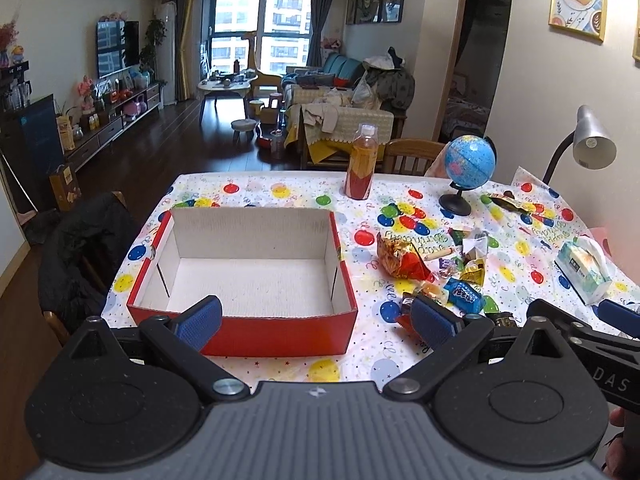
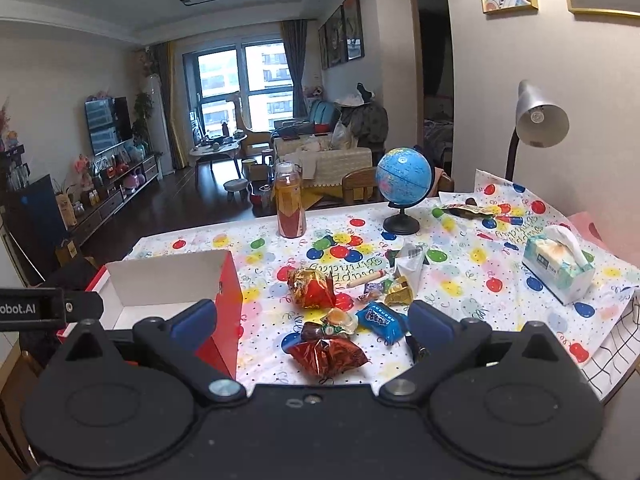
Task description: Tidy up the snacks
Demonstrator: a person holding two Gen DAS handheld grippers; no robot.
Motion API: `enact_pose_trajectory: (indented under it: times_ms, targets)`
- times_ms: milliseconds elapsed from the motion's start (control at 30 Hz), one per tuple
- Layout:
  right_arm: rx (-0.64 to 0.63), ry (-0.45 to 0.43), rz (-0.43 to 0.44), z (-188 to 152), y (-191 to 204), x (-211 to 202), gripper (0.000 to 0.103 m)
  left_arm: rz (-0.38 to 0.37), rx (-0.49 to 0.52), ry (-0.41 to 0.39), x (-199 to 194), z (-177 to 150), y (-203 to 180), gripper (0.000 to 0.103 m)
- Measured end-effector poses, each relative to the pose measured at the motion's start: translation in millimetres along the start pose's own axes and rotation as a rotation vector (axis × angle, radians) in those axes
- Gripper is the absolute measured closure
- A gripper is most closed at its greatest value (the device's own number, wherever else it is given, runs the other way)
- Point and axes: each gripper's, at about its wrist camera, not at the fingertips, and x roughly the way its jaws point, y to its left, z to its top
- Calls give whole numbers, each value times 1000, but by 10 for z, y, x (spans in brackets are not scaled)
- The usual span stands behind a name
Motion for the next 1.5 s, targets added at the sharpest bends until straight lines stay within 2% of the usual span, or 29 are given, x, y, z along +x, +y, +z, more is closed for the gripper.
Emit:
enact_pose_trajectory:
  times_ms: [300, 867, 1500]
  targets:
    - [6, -29, 13, 28, -2, -36, 1, -12, 11, -3, -11, -8, -19, 2]
    - [9, -29, 16, 37, -13, -25, 1, -24, 24, 4, 13, -16, -86, 2]
    - [21, -43, -16, 49, -152, -17, 1, -68, 40, 17, 178, 52, -267, 2]
